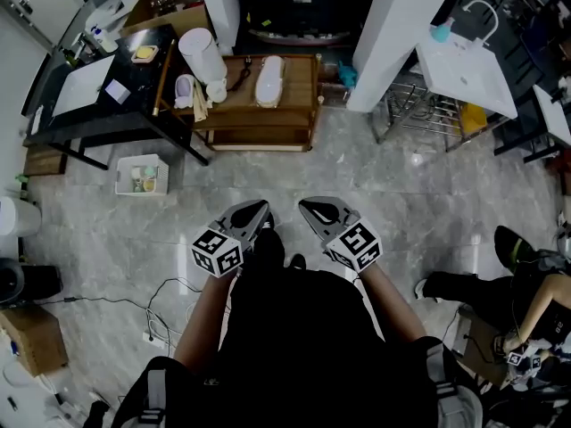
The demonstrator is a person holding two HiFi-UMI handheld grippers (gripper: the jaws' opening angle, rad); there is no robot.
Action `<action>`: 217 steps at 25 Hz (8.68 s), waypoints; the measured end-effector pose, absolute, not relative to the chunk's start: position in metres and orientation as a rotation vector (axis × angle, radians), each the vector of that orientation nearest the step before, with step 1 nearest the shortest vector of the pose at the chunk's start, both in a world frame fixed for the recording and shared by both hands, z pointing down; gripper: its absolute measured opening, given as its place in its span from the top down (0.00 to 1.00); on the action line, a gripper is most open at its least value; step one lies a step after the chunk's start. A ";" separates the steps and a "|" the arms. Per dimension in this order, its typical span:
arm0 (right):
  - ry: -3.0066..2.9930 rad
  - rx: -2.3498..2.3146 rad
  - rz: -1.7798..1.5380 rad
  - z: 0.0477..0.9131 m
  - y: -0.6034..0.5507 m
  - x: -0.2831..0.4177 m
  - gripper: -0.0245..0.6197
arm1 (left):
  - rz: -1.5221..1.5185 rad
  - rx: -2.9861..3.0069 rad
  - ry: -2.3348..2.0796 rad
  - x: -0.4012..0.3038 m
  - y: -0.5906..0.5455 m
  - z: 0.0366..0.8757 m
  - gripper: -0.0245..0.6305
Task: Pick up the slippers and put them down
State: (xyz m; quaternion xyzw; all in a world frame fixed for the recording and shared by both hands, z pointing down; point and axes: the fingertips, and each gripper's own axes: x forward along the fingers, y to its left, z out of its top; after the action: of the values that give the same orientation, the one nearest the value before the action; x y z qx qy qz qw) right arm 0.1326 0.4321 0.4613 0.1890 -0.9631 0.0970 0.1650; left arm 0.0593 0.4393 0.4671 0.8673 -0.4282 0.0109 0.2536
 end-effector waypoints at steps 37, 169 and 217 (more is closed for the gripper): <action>-2.652 0.790 0.372 0.479 0.265 0.029 0.95 | 0.102 2.422 -0.923 -0.052 0.268 0.479 0.94; -2.311 0.392 0.821 0.710 -0.042 -0.020 0.82 | 0.317 1.941 -0.909 -0.089 -0.049 0.706 0.89; -2.197 0.498 1.145 0.755 -0.064 -0.025 0.54 | 0.401 1.809 -0.786 -0.070 -0.063 0.759 0.55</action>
State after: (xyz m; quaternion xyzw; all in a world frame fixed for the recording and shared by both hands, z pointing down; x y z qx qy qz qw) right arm -0.0250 -0.0637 0.7551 0.1877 -0.8287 0.4319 0.3024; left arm -0.0704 -0.0633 0.7589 0.7595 -0.3301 0.1684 0.5347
